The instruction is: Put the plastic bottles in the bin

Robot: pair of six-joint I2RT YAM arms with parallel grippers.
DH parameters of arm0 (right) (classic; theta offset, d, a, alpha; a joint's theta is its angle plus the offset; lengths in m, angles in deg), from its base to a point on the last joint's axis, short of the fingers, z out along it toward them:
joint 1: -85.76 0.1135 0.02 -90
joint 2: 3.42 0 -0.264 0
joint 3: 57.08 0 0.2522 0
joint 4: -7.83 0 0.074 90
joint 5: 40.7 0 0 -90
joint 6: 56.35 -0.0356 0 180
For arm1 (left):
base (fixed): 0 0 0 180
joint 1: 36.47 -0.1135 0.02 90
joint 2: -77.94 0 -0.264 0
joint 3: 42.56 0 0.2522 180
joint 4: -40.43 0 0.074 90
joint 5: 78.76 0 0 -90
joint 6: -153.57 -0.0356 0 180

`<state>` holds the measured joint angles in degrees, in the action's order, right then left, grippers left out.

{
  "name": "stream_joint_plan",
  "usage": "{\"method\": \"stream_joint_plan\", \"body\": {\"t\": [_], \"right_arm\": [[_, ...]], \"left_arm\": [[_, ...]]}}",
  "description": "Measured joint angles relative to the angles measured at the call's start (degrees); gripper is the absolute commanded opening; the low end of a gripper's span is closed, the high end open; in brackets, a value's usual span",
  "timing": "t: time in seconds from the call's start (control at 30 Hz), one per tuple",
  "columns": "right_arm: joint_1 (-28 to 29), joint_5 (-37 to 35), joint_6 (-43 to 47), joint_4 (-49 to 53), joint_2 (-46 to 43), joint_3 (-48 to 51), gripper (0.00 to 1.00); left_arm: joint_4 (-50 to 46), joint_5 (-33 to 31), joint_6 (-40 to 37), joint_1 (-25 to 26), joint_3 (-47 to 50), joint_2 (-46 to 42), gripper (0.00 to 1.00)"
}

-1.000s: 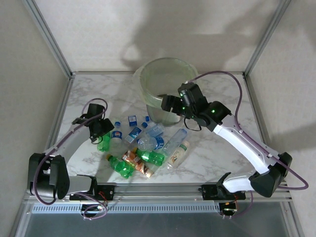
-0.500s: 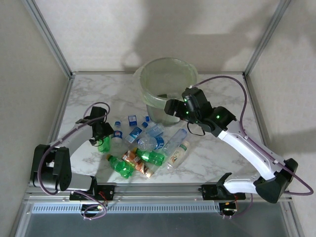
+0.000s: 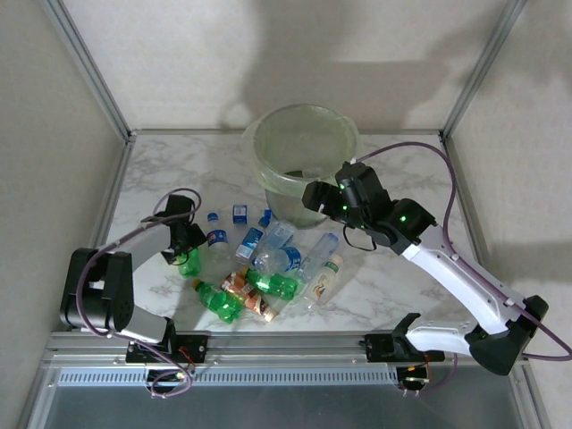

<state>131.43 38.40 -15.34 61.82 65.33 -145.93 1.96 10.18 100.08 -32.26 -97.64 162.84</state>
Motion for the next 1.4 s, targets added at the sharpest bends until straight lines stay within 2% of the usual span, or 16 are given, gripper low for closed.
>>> {"method": "stream_joint_plan", "body": {"t": [0.2, 0.57, 0.77, 0.97, 1.17, 1.27, 1.4], "right_arm": [[0.5, -0.35, -0.42, 0.83, -0.02, 0.0, 0.84], [1.09, -1.09, -1.22, 1.2, -0.09, 0.0, 0.83], [3.23, -1.27, -0.68, 1.09, -0.09, -0.04, 0.84], [8.44, 0.33, 2.82, -2.14, 0.5, -2.1, 0.88], [14.95, 2.19, 7.58, -6.49, 4.96, -7.72, 0.94], [17.62, 3.08, 9.88, -8.04, 7.56, -10.71, 0.96], [18.67, 3.65, 11.56, -9.35, 9.16, -12.87, 0.99]], "left_arm": [[-0.04, 0.0, -0.59, -0.31, 0.0, -0.24, 0.71], [-2.67, -0.07, -0.79, -0.31, -0.57, -4.37, 0.67], [-6.08, 0.9, -0.52, -0.31, -4.33, -8.87, 0.67], [-7.34, 7.67, 2.6, -0.31, -15.47, -16.46, 0.68], [0.48, 19.52, 12.59, 0.35, -23.08, -21.24, 0.69], [5.7, 23.69, 18.93, 3.02, -24.11, -21.88, 0.69], [9.35, 26.32, 24.46, 9.05, -26.43, -21.29, 0.7]]}}
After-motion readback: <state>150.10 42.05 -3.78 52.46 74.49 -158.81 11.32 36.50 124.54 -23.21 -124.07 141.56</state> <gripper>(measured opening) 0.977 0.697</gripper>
